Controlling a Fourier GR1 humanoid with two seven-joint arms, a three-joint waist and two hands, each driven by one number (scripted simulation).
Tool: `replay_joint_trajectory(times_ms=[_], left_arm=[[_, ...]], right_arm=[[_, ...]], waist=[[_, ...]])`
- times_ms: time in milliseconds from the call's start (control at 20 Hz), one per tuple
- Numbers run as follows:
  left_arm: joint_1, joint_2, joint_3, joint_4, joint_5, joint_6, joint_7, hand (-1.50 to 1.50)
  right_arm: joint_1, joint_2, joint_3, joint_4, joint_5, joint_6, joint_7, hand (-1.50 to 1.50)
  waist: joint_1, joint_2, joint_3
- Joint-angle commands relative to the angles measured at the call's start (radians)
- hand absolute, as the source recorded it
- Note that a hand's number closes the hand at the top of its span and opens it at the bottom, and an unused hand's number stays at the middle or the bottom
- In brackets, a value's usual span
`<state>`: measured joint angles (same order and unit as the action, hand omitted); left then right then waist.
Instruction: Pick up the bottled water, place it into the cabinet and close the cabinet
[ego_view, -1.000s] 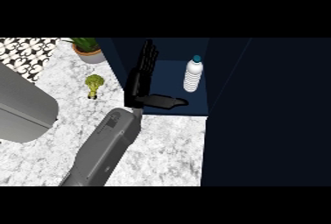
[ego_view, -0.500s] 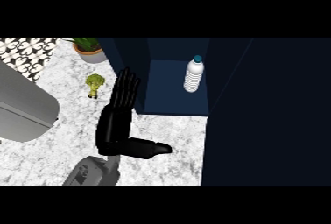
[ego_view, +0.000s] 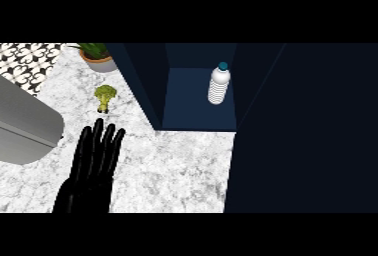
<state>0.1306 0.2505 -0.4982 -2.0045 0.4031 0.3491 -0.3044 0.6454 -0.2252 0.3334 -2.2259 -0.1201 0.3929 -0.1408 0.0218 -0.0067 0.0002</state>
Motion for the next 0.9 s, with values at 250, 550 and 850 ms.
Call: replay_joint_trajectory(times_ms=[250,550,850], left_arm=[[0.335,0.159,0.095,-0.292,0.055,-0.066,-0.075,-1.5],[0.486,0.201,0.216,-0.321,0.174,-0.198,-0.16,-1.5],[0.614,0.241,0.307,-0.322,0.244,-0.327,-0.22,-1.5]], right_arm=[[0.011,-0.042,0.219,-0.096,0.143,0.07,0.026,1.5],[-0.052,0.018,0.367,-0.173,0.242,0.021,0.159,1.5],[-0.125,0.114,0.477,-0.112,0.318,-0.015,0.25,1.5]], waist=[[0.001,-0.002,-0.002],[0.004,0.0,-0.003],[0.016,0.001,-0.004]])
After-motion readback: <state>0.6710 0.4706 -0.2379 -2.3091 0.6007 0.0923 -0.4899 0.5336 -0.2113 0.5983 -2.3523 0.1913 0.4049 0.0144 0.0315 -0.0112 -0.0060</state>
